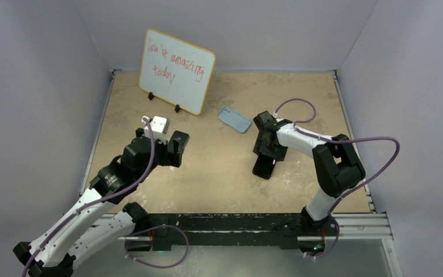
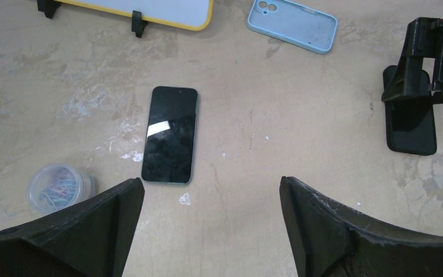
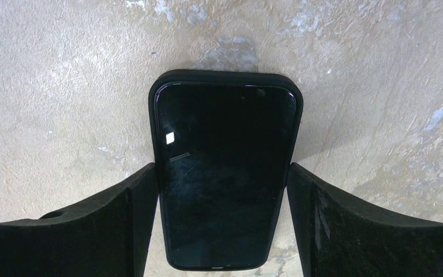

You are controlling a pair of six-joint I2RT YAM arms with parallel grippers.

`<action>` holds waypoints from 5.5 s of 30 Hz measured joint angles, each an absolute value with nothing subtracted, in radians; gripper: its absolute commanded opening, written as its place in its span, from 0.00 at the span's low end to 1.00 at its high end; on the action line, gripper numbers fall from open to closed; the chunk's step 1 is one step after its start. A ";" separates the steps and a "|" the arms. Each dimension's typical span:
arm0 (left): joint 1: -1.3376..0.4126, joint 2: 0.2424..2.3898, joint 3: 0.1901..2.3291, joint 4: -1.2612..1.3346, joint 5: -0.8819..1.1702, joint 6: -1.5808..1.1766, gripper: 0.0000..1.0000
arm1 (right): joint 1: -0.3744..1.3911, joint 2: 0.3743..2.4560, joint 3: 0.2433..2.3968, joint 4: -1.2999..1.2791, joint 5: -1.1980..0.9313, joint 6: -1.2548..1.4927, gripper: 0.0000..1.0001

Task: Take the phone out of the phone case
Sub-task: Move the phone to the center of the board, then adjust the phone at the center of the board.

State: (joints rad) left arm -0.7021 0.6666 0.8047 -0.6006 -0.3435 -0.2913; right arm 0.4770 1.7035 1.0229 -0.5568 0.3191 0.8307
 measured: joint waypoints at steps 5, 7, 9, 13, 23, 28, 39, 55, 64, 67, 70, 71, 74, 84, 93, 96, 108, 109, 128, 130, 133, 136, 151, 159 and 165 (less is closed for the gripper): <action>-0.702 0.668 0.805 -0.601 -0.357 -0.291 0.91 | 0.482 1.686 1.005 -0.535 0.322 0.828 0.63; -0.702 0.668 0.805 -0.601 -0.364 -0.291 0.91 | 0.495 1.686 1.005 -0.534 0.329 0.820 0.62; -0.702 0.669 0.805 -0.601 -0.369 -0.291 0.91 | 0.509 1.686 1.005 -0.533 0.341 0.804 0.62; -0.701 0.670 0.805 -0.602 -0.377 -0.292 0.91 | 0.574 1.697 1.030 -0.549 0.360 0.757 0.60; -0.694 0.670 0.805 -0.611 -0.417 -0.293 0.91 | 0.796 1.828 1.269 -0.597 0.365 0.585 0.61; -0.687 0.670 0.805 -0.612 -0.428 -0.295 0.91 | 0.868 1.929 1.408 -0.603 0.339 0.488 0.62; -0.674 0.682 0.805 -0.616 -0.435 -0.295 0.91 | 0.924 2.057 1.525 -0.587 0.254 0.326 0.70; -0.668 0.739 0.805 -0.616 -0.411 -0.294 0.91 | 0.928 2.072 1.551 -0.519 0.178 0.294 0.99; -0.668 0.847 0.845 -0.623 -0.332 -0.324 0.91 | 0.926 1.794 1.344 -0.427 0.097 0.334 0.99; -0.668 0.883 0.854 -0.614 -0.292 -0.357 0.90 | 0.914 1.694 1.246 -0.360 0.072 0.365 0.97; -0.668 0.925 0.853 -0.595 -0.241 -0.403 0.89 | 0.880 1.603 1.126 -0.288 0.027 0.412 0.94; -0.668 0.934 0.852 -0.586 -0.226 -0.412 0.89 | 0.867 1.581 1.093 -0.267 0.013 0.427 0.94; -0.668 0.962 0.830 -0.529 -0.164 -0.458 0.88 | 0.801 1.504 0.964 -0.184 -0.050 0.484 0.93; -0.703 1.134 0.769 -0.368 -0.051 -0.551 0.84 | 0.739 1.401 0.719 0.035 -0.149 0.628 0.86; -0.740 1.198 0.642 -0.176 -0.022 -0.625 0.81 | 0.686 1.430 0.606 0.205 -0.207 0.706 0.77; -0.740 1.227 0.615 -0.124 -0.014 -0.656 0.81 | 0.682 1.476 0.599 0.255 -0.232 0.719 0.73; -0.740 1.305 0.540 0.058 0.061 -0.772 0.82 | 0.680 1.609 0.607 0.411 -0.333 0.748 0.38; -0.740 1.305 0.533 0.065 0.061 -0.779 0.82 | 0.680 1.617 0.607 0.417 -0.343 0.751 0.34; -0.739 1.350 0.487 0.152 0.088 -0.838 0.81 | 0.680 1.650 0.633 0.388 -0.380 0.728 0.00; -0.739 1.350 0.484 0.158 0.091 -0.843 0.81 | 0.680 1.650 0.638 0.382 -0.382 0.721 0.00; -0.736 1.346 0.480 0.160 0.090 -0.846 0.81 | 0.680 1.648 0.649 0.363 -0.384 0.714 0.00; -0.732 1.335 0.480 0.142 0.088 -0.846 0.82 | 0.680 1.639 0.667 0.335 -0.384 0.706 0.00; -0.709 1.279 0.479 0.072 0.068 -0.842 0.82 | 0.681 1.590 0.775 0.123 -0.268 0.636 0.49; -0.683 1.148 0.449 0.019 0.007 -0.846 0.83 | 0.746 1.688 1.034 -0.086 -0.118 0.591 0.77; -0.681 0.985 0.418 -0.087 -0.119 -0.854 0.84 | 0.845 1.798 1.218 -0.247 0.006 0.572 0.85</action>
State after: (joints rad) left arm -0.6807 0.9848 0.4179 -0.0868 -0.1188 -0.8539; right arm 0.8448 1.7977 1.2182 -0.2466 0.0055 0.5720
